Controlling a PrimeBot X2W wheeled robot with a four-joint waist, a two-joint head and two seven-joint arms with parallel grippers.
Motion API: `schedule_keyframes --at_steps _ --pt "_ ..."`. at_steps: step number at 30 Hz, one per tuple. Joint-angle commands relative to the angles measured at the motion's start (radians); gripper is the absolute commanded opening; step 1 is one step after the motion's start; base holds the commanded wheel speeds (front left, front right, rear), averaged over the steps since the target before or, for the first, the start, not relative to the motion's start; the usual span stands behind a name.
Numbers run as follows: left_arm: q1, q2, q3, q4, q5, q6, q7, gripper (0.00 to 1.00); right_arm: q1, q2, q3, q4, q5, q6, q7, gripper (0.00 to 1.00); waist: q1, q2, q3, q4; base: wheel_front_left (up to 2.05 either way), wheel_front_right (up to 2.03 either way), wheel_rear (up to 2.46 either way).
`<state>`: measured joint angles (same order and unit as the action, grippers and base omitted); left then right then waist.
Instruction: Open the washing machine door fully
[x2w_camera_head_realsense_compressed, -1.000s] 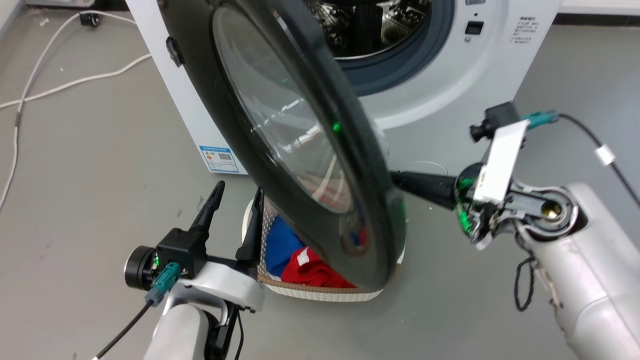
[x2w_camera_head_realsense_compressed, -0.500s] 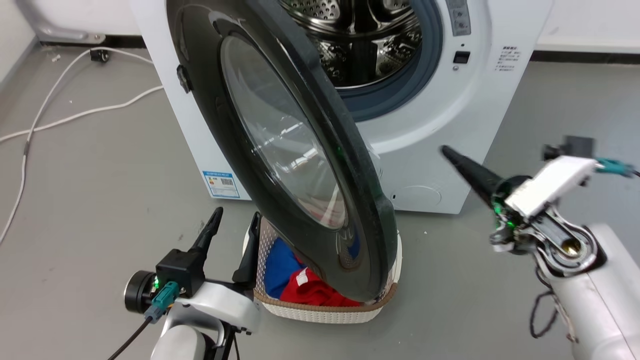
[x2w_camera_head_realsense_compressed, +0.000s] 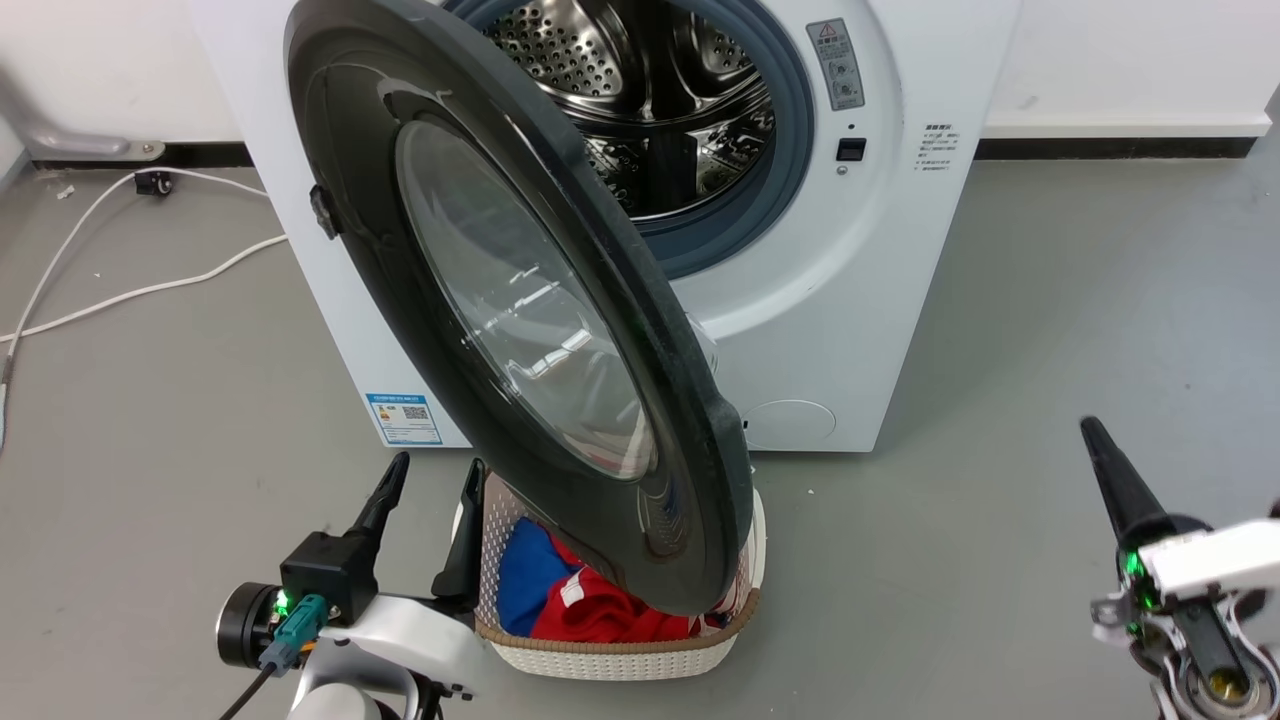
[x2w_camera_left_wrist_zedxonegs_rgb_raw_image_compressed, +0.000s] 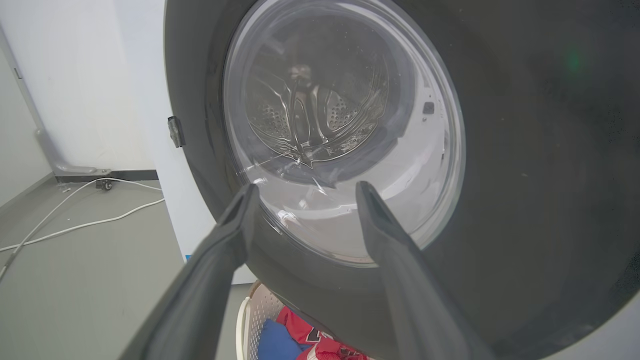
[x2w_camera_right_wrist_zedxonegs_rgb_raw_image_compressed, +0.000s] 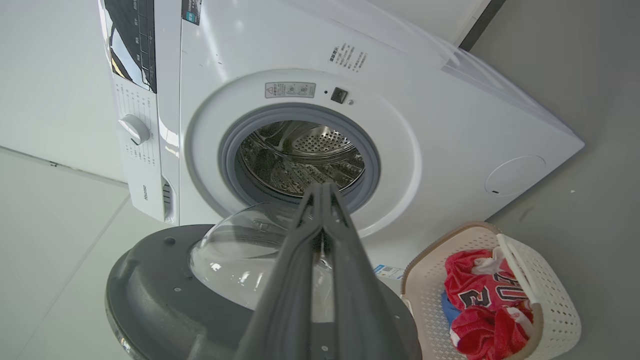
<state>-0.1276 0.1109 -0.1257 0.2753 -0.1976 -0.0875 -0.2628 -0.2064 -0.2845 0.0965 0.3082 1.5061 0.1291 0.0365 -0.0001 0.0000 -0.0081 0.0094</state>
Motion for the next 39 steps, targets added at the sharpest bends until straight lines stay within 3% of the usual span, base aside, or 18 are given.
schedule_keyframes --at_steps 1,2,8,9,11,16,22,28,39 --pt "0.011 0.004 0.002 -0.001 -0.004 0.005 -0.001 1.00 0.043 -0.010 -0.004 -0.021 -0.051 0.003 -0.048 0.73 0.0001 0.0000 -0.001 -0.006 0.00 0.00 0.00" --pt "0.013 0.006 0.002 -0.001 -0.006 0.007 -0.001 1.00 0.058 -0.015 -0.001 -0.030 -0.082 0.003 -0.070 1.00 0.0001 0.0000 -0.003 -0.009 0.00 0.00 0.00" --pt "0.019 0.012 0.003 0.004 -0.015 0.012 0.008 1.00 0.089 -0.052 0.014 -0.046 -0.386 0.003 -0.225 1.00 0.0001 0.0000 -0.010 -0.020 0.00 0.00 0.00" --pt "0.019 0.012 0.003 0.004 -0.015 0.012 0.008 1.00 0.089 -0.052 0.014 -0.046 -0.386 0.003 -0.225 1.00 0.0001 0.0000 -0.010 -0.020 0.00 0.00 0.00" --pt "0.021 0.015 0.002 0.005 -0.017 0.014 0.010 1.00 0.080 -0.060 0.008 -0.038 -0.536 0.003 -0.253 1.00 0.0001 0.0000 -0.013 -0.022 0.00 0.00 0.00" --pt "0.018 0.020 0.002 0.000 -0.018 0.022 0.012 1.00 0.073 -0.011 -0.059 -0.078 -0.890 0.002 -0.259 1.00 0.0001 0.0000 -0.017 -0.021 0.00 0.00 0.00" --pt "0.015 0.027 0.006 -0.009 -0.019 0.034 0.009 1.00 0.134 0.098 -0.100 -0.184 -1.171 0.001 -0.164 1.00 0.0001 0.0000 -0.014 -0.016 0.00 0.00 0.00" --pt "0.015 0.031 0.003 -0.011 -0.022 0.040 0.008 1.00 0.189 0.171 -0.109 -0.218 -1.289 0.001 -0.121 1.00 0.0001 0.0000 -0.008 -0.013 0.00 0.00 0.00" --pt "0.017 0.042 -0.015 -0.010 -0.024 0.044 0.017 1.00 0.191 0.203 -0.127 -0.223 -1.349 0.001 -0.120 1.00 0.0001 0.0000 -0.011 -0.013 0.00 0.00 0.00"
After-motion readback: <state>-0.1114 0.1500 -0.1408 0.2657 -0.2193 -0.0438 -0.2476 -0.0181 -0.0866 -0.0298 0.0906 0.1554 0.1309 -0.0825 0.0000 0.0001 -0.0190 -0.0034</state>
